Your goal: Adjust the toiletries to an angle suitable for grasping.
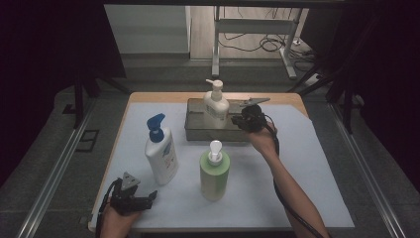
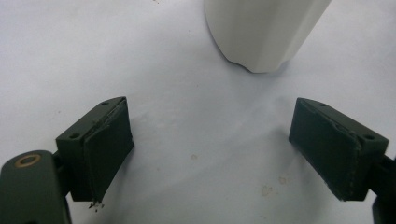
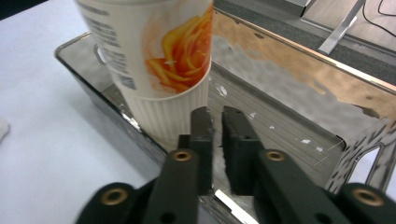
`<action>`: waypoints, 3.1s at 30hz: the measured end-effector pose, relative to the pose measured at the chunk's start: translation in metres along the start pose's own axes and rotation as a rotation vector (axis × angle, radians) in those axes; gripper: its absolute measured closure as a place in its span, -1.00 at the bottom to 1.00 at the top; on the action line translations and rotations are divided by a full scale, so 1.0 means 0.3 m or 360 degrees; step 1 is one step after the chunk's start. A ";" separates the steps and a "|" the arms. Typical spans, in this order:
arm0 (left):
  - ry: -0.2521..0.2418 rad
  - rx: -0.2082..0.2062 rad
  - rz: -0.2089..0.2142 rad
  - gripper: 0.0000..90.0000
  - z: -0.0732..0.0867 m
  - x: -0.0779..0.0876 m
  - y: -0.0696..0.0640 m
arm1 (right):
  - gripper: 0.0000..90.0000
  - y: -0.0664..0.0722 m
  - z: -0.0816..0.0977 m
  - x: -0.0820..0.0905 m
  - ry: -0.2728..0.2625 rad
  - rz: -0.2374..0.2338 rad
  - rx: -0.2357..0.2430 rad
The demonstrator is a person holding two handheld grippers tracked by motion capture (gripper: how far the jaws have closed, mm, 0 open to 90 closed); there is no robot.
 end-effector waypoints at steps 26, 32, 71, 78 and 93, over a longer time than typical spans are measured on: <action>0.0001 0.0001 0.0001 -0.72 0.000 0.000 0.000 | 1.00 -0.038 0.009 -0.163 0.0085 -0.0036 -0.0119; 0.0001 0.0001 0.0001 -0.72 0.000 0.000 0.000 | 0.99 -0.026 0.001 -0.176 0.0092 -0.0058 -0.0114; 0.0002 0.0001 0.0001 -0.72 0.000 0.000 0.000 | 0.95 0.085 -0.049 -0.277 0.0096 -0.0170 -0.0054; 0.0002 0.0000 0.0002 -0.72 0.000 0.000 0.000 | 0.94 0.108 -0.057 -0.296 0.0100 -0.0192 -0.0029; 0.0003 0.0000 0.0002 -0.72 -0.001 0.000 0.000 | 0.97 0.142 -0.071 -0.314 0.0104 -0.0211 -0.0017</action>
Point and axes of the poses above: each handheld gripper's, and its own axes: x roughly backward along the jaws, z roughly out of its underside, y roughly to its left, the point moved 3 cm from there along -x, roughly forward along the jaws, and after that the axes turned 10 degrees about -z, right-handed, at the moved point
